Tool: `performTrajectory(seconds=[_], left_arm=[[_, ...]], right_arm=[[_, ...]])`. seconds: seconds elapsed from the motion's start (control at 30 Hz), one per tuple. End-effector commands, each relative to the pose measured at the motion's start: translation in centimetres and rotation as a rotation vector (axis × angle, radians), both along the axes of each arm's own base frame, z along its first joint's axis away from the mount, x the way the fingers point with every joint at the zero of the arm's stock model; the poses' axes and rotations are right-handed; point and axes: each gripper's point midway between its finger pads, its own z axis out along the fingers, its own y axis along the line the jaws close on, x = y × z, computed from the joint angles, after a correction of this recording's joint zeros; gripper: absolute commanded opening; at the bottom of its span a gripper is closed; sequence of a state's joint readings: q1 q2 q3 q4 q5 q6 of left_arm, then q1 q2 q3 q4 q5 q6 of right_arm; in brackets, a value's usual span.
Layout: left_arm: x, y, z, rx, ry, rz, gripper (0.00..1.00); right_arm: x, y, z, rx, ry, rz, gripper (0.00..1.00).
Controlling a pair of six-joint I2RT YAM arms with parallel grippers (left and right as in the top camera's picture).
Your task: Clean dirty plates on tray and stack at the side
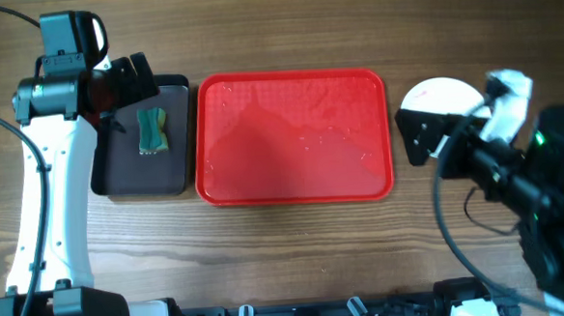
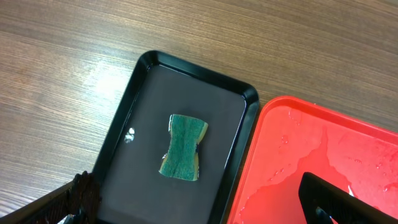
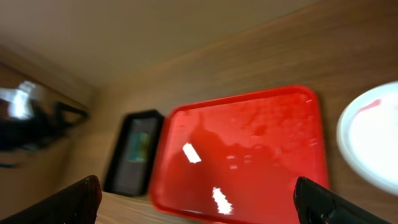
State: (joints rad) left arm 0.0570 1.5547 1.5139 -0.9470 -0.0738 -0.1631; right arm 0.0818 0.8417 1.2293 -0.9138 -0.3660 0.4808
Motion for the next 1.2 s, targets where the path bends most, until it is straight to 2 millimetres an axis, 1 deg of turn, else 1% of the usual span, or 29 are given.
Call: performTrajectory(seconds=[0.0,0.17,0.23,0.3,0.37,0.43,0.5,0.6,0.67,0.77,0.9,1.0,1.17], left_arm=[[0.0,-0.1,-0.2,-0.003,0.006,0.009,1.0],[0.0,-0.1,-0.2,-0.003,0.006,0.009,1.0],[0.0,-0.1,-0.2,-0.003,0.006,0.009,1.0],[0.0,-0.1,-0.2,-0.003,0.006,0.009,1.0],[0.0,-0.1,-0.2,-0.003,0.006,0.009,1.0],[0.0,-0.1,-0.2,-0.003,0.006,0.009,1.0],[0.0,-0.1,-0.2,-0.003,0.006,0.009,1.0],[0.0,-0.1,-0.2,-0.003,0.006,0.009,1.0],[0.0,-0.1,-0.2,-0.003,0.006,0.009,1.0],[0.0,-0.1,-0.2,-0.003,0.006,0.009,1.0],[0.0,-0.1,-0.2,-0.003,0.006,0.009,1.0],[0.0,-0.1,-0.2,-0.003,0.006,0.009,1.0],[0.0,-0.1,-0.2,-0.003,0.006,0.009,1.0]], right_arm=[[-0.8,-0.7,0.6,0.102,0.042,-0.104,1.0],[-1.4,-0.3,-0.3,0.111,0.093,-0.081,1.0],[-0.9,-0.5,-0.9,0.062,0.073,-0.073,1.0],[-0.3,-0.8,-0.6,-0.045,-0.043,-0.024,1.0],[-0.2,-0.7,-0.2,-0.167,-0.189,0.043,0.99],[-0.6,-0.8,-0.6,-0.249,-0.289,0.079,1.0],[-1.1,-0.8,-1.4,-0.311,-0.366,0.102,1.0],[-1.6,-0.9,-3.7,-0.395,-0.471,0.126,1.0],[-1.6,-0.9,-5.4,-0.421,-0.534,0.126,1.0],[-1.3,-0.8,-7.8,-0.424,-0.625,0.107,1.0],[-1.2,-0.9,-10.0,-0.424,-0.744,0.076,1.0],[-1.1,-1.4,-11.9,-0.42,-0.781,0.026,1.0],[-0.7,-2.8,-14.4,-0.384,-0.748,-0.069,1.0]])
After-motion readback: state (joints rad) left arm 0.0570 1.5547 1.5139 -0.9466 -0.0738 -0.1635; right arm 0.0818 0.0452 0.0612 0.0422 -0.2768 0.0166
